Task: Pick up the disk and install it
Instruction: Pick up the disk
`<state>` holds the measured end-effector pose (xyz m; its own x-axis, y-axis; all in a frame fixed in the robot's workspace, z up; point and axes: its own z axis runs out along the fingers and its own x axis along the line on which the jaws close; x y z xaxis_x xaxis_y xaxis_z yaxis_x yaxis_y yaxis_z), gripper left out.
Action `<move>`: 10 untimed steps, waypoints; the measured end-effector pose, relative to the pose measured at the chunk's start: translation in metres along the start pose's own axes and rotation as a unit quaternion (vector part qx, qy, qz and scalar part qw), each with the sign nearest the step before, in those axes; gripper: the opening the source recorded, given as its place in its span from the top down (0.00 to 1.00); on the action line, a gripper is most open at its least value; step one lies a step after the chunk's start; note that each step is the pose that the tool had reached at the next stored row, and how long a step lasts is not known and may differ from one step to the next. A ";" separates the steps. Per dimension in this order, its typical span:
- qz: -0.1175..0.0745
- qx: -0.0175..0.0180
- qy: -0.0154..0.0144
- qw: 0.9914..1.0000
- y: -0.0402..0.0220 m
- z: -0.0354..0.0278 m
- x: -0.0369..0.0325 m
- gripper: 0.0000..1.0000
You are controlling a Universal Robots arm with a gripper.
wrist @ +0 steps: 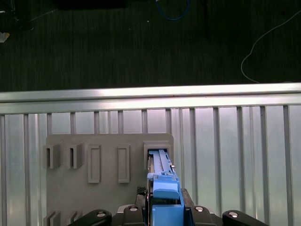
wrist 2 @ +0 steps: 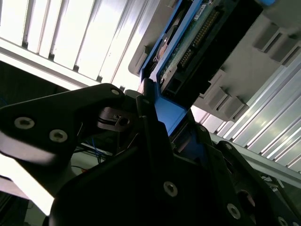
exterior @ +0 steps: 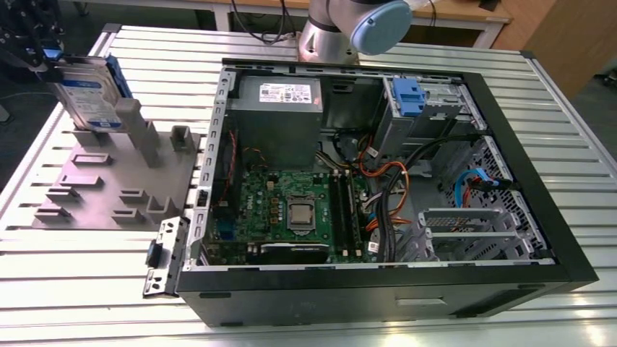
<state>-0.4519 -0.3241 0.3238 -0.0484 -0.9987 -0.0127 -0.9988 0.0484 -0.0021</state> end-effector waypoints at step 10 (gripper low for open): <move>0.000 0.000 0.000 1.000 0.0000 -0.0023 0.0000 0.64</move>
<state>-0.4519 -0.3241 0.3261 -0.0483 -0.9988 -0.0127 -0.9988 0.0483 -0.0021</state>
